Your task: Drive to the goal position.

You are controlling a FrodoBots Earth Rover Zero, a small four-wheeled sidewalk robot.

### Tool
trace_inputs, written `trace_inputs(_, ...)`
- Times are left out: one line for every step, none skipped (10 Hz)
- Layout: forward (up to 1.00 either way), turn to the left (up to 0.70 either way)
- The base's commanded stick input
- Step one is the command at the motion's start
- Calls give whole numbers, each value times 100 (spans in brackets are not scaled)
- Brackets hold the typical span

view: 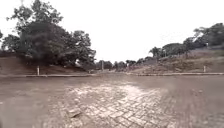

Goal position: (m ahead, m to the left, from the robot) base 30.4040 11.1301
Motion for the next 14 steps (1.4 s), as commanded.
trace_inputs(70,-27)
trace_inputs(70,-27)
trace_inputs(70,-27)
trace_inputs(70,-6)
trace_inputs(70,0)
trace_inputs(70,0)
trace_inputs(70,0)
trace_inputs(70,0)
trace_inputs(70,0)
trace_inputs(70,13)
trace_inputs(70,27)
trace_inputs(70,27)
trace_inputs(70,27)
trace_inputs(70,27)
